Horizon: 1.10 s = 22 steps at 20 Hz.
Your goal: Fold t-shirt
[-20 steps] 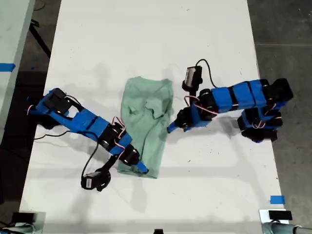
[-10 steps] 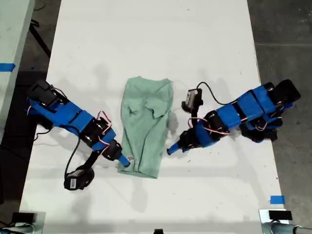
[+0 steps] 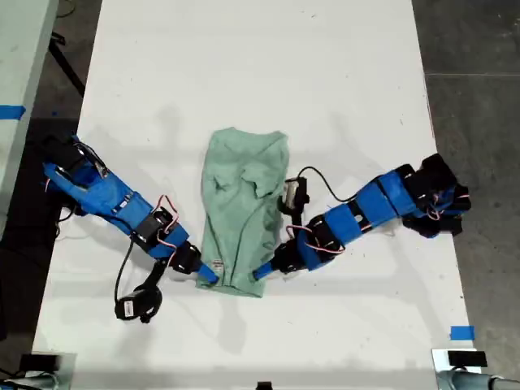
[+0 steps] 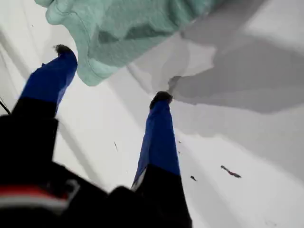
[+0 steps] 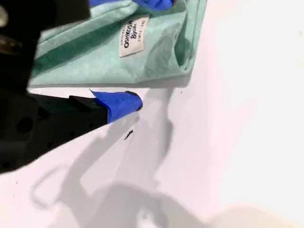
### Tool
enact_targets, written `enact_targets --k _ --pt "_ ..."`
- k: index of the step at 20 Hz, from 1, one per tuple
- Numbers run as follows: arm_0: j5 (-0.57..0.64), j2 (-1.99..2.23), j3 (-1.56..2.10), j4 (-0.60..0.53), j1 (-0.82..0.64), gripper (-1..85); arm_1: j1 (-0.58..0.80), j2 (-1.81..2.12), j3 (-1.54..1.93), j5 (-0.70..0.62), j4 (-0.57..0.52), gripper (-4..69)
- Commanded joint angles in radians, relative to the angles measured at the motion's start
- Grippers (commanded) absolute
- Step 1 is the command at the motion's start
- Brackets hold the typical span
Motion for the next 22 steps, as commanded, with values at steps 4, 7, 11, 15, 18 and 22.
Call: enact_targets --k 4,7,11,15,18,22 --pt "0.005 0.041 0.006 -0.121 -0.092 34.6 0.038 -0.135 -0.245 -0.021 0.052 35.8" --pt "-0.018 -0.023 0.031 -0.198 -0.109 33.2 0.054 -0.183 -0.272 -0.035 0.074 33.4" --pt "-0.101 -0.049 0.011 -0.164 -0.071 29.8 0.08 -0.235 -0.313 -0.034 0.109 30.1" --pt "-0.109 0.058 0.011 0.015 -0.052 30.8 0.087 -0.244 -0.321 -0.049 0.107 30.5" --pt "-0.123 0.144 0.011 0.114 -0.031 31.0 0.087 -0.244 -0.344 -0.06 0.135 30.8" --pt "-0.121 0.193 -0.006 0.15 -0.017 31.0 0.087 -0.244 -0.354 -0.063 0.146 31.6"
